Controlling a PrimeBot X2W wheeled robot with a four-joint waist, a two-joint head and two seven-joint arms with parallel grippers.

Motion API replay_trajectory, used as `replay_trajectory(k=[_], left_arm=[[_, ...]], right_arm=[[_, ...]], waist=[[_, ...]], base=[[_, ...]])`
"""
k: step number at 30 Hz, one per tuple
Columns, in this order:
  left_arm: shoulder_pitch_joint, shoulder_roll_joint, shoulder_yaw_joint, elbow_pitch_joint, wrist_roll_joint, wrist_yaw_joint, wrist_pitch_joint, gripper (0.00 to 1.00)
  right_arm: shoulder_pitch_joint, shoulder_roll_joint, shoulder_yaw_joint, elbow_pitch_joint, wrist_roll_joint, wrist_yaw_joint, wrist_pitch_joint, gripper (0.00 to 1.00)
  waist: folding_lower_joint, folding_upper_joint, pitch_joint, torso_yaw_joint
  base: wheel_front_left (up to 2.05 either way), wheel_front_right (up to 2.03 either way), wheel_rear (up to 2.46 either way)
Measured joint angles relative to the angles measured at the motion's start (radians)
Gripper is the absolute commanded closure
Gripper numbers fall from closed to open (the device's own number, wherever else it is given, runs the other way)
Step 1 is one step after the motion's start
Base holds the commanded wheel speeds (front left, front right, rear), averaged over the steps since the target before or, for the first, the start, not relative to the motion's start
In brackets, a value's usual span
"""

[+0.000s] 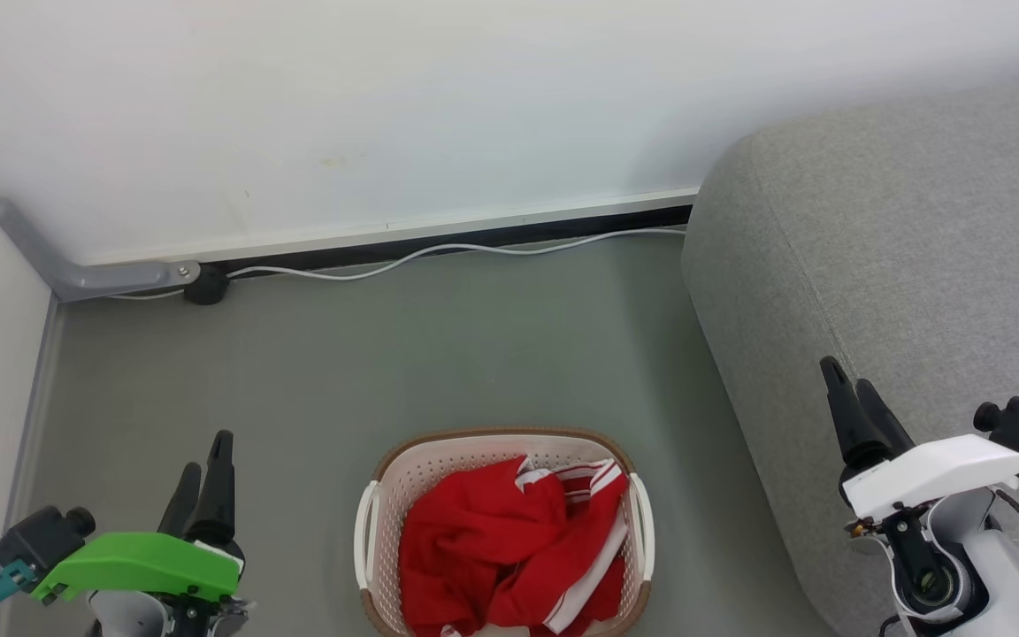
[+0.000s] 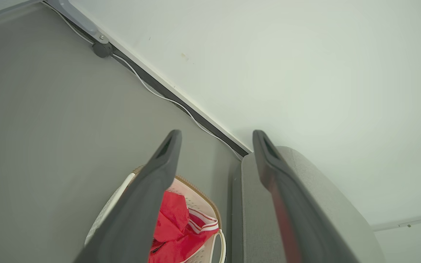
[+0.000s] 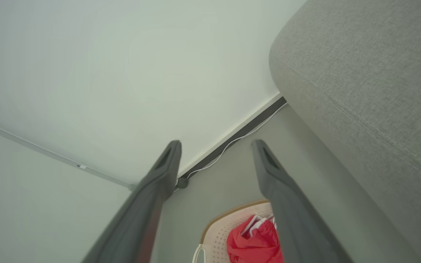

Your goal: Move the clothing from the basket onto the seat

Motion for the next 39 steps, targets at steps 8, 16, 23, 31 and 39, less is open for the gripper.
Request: replay_trajectory(k=[8,16,23,31,39], left_arm=[[0.000,0.000,-0.012,-0.011,0.112,0.007,-0.028,0.00],[0.000,0.001,-0.028,-0.019,0.215,0.010,-0.053,0.00],[0.001,0.004,-0.036,-0.023,0.313,0.011,-0.077,0.00],[0.002,0.007,-0.045,-0.030,0.430,0.012,-0.100,0.00],[0.012,0.009,-0.049,-0.037,0.537,0.012,-0.129,0.00]], right_arm=[[-0.003,-0.009,0.040,0.001,-0.109,-0.019,-0.027,0.00],[-0.012,-0.021,0.074,0.001,-0.218,-0.037,-0.052,0.00],[-0.024,-0.035,0.105,0.001,-0.319,-0.054,-0.071,0.00],[-0.031,-0.047,0.137,0.001,-0.428,-0.069,-0.096,0.00],[-0.031,-0.054,0.150,0.003,-0.505,-0.084,-0.123,0.00]], waist=[[0.0000,0.0000,-0.001,-0.013],[0.0000,0.0000,-0.001,-0.025],[0.0000,0.0000,-0.001,-0.031],[0.0000,0.0000,-0.002,-0.036],[0.0000,0.0000,-0.002,-0.039]], base=[[0.00,0.00,0.00],[0.00,0.00,0.00],[0.00,0.00,0.00],[0.00,0.00,0.00],[0.00,0.00,0.00]])
